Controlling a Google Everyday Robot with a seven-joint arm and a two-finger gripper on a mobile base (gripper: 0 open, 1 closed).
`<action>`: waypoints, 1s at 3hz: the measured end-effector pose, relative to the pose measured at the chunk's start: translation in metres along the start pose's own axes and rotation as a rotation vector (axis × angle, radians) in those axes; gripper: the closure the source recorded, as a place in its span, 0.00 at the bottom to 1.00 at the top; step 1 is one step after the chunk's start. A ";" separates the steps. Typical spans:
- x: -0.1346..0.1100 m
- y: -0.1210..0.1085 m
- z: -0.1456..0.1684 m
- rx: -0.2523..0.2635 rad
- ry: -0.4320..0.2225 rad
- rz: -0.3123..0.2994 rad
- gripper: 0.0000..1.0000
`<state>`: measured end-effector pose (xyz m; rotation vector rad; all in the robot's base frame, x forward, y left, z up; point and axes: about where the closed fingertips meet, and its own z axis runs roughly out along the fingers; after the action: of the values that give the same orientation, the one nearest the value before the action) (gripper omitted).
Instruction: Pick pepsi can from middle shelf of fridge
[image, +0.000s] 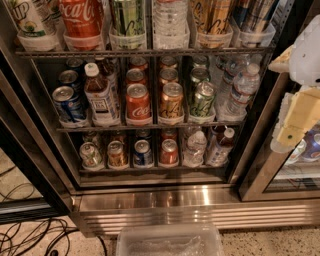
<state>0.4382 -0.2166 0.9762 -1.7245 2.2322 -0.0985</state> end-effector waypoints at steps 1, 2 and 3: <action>-0.002 -0.002 -0.002 0.017 0.006 0.008 0.00; -0.025 0.021 0.010 0.023 -0.056 0.044 0.00; -0.065 0.054 0.047 0.011 -0.127 0.027 0.00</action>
Offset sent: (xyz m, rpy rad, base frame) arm -0.0258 0.0804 -0.0690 0.1735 -0.0048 -0.0487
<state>0.4156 -0.1339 0.9313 -1.6463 2.1591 0.0051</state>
